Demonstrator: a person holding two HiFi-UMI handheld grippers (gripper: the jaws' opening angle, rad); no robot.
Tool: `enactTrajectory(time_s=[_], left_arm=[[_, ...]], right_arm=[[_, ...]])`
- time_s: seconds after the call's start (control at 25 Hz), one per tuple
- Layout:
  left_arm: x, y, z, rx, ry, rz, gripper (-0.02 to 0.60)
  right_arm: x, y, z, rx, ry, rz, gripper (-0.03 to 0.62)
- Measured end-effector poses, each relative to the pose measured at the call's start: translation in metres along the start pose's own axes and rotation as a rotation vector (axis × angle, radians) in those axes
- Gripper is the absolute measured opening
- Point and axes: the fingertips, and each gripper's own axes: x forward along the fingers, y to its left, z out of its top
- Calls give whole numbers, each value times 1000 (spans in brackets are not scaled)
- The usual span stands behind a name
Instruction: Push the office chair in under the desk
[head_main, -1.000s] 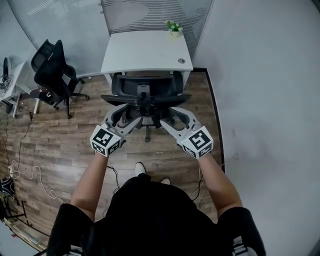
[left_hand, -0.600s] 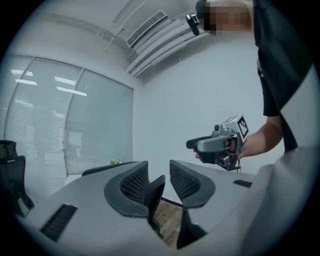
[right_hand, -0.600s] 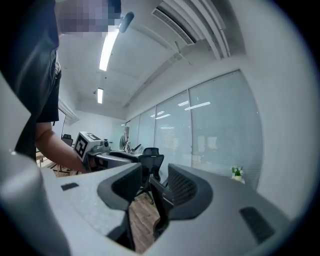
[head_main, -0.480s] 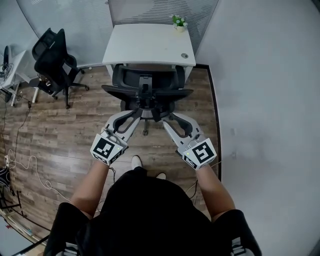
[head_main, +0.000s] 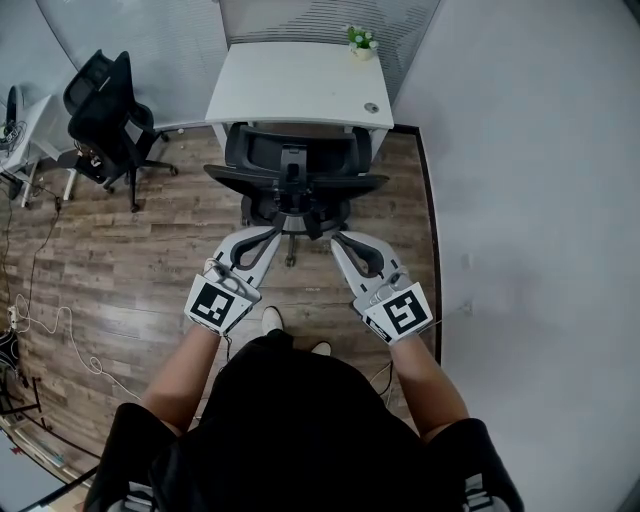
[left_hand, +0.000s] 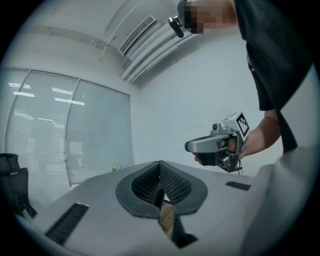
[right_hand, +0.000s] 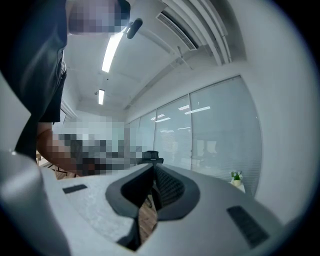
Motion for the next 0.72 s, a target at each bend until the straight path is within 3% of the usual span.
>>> enactTrajectory(time_s=[0.72], left_arm=[[1, 16, 10, -2, -5, 25, -6]], right_arm=[[9, -10, 7, -4, -1, -11, 18]])
